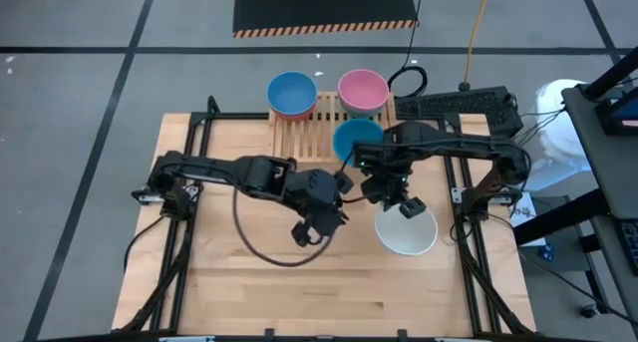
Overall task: Place and stack bowls onto a shelf
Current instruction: Put the white bowl on the shelf
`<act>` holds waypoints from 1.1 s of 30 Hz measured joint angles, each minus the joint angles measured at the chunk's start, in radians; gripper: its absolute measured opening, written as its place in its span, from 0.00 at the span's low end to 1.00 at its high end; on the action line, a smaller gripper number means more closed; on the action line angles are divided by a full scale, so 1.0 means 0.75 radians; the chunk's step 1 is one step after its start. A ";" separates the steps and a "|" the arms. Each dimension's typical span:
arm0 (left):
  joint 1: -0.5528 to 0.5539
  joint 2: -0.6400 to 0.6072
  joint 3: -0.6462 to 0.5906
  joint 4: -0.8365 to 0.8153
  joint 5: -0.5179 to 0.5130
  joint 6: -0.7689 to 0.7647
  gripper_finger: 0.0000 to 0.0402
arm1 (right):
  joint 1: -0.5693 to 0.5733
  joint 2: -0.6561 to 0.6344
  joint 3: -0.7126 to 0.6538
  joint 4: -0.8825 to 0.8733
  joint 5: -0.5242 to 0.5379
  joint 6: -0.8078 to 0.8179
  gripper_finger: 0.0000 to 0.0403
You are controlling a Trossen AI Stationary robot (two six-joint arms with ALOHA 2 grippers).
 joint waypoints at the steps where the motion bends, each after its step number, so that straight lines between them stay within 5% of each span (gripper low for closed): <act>1: 0.002 0.008 0.000 0.003 0.009 -0.015 0.14 | -0.001 0.009 -0.011 -0.001 -0.002 -0.002 0.00; 9: -0.001 0.030 0.001 0.046 0.022 -0.102 0.14 | -0.012 0.033 -0.064 0.035 -0.008 -0.068 0.00; 17: -0.036 0.025 0.001 0.018 -0.084 -0.328 0.14 | -0.019 0.025 -0.066 0.164 0.341 0.272 0.00; 27: -0.090 0.023 0.001 -0.009 -0.146 -0.675 0.14 | -0.018 0.026 -0.109 0.276 0.353 0.572 0.00; 33: -0.096 0.023 0.001 -0.136 -0.152 -0.490 0.14 | -0.017 0.026 -0.110 0.351 0.354 0.579 0.00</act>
